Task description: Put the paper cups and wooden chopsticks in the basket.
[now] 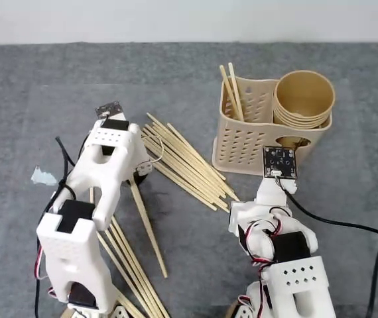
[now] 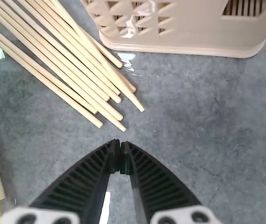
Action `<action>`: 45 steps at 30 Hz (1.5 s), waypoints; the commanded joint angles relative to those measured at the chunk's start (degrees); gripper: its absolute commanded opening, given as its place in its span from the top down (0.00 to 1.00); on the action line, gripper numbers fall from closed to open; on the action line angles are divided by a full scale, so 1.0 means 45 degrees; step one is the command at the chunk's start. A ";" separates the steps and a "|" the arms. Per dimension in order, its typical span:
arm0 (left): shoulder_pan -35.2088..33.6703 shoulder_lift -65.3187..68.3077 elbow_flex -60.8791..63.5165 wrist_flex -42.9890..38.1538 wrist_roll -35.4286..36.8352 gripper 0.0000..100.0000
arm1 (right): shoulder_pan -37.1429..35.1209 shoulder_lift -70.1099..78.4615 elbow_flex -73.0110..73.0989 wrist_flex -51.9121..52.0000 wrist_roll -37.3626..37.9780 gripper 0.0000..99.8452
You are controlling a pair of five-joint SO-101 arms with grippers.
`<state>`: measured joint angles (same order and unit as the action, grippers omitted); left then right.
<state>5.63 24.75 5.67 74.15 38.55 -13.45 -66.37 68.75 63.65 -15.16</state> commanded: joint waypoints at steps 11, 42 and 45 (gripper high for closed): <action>0.0137 -0.0078 -0.5167 0.4806 -0.0039 0.99 | 0.0186 -0.0303 -0.0098 -0.0186 -0.0117 0.99; -0.0488 -0.6896 0.2276 0.2540 -0.3360 0.98 | 0.0107 -0.0303 -0.0098 -0.0205 -0.0117 0.99; -0.0488 -0.8205 0.4679 0.0488 -0.3321 0.98 | 0.0088 -0.0303 -0.0098 -0.0225 -0.0117 0.99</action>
<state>3.16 -4.18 18.59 84.35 24.04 -13.45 -66.37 68.75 63.65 -15.16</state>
